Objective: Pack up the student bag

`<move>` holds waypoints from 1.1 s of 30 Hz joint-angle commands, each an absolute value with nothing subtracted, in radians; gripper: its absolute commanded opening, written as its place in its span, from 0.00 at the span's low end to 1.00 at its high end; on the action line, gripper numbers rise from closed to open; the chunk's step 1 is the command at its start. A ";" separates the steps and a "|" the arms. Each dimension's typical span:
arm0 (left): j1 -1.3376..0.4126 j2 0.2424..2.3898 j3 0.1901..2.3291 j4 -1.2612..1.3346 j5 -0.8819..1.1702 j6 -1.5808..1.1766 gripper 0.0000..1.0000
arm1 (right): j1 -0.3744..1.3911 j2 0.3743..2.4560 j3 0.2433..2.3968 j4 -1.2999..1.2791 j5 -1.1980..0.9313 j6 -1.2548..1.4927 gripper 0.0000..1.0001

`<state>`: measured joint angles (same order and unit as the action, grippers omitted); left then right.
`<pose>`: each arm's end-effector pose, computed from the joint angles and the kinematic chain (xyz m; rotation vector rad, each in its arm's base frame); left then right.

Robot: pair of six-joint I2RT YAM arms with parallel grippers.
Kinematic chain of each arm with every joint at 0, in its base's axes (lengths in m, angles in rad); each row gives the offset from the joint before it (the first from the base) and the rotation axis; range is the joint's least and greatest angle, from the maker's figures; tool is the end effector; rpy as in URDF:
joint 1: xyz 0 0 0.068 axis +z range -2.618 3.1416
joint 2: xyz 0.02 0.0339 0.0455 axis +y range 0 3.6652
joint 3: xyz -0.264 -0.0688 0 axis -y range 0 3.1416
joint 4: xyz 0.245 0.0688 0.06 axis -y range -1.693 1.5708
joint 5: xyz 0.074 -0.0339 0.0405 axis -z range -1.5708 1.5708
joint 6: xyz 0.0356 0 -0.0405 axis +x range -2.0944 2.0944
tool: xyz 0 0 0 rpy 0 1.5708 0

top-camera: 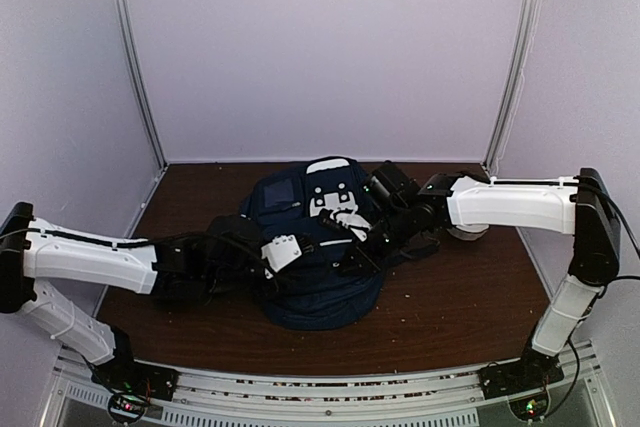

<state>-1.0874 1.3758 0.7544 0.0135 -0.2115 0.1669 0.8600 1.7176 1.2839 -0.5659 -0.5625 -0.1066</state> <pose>0.1425 -0.2553 0.2165 1.1788 1.8321 -0.2979 0.2221 0.2871 0.2386 -1.4266 2.2359 0.9954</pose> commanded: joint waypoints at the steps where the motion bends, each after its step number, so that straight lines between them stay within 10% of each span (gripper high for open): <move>1: -1.092 1.476 0.846 0.149 -0.178 0.241 0.48 | 0.868 1.721 1.307 -0.560 -0.632 -0.112 0.00; 18: -1.091 1.581 0.913 0.090 -0.236 0.293 0.02 | 0.775 1.701 1.278 -0.609 -0.634 -0.146 0.00; 33: -1.089 1.541 0.887 0.074 -0.247 0.271 0.00 | 0.605 1.654 1.184 -0.622 -0.564 -0.161 0.00</move>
<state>-1.0931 1.5833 0.8925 0.0807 -0.2157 0.2924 0.6605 1.6875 1.2083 -0.6121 -0.6674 -0.1558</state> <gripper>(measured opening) 0.034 0.036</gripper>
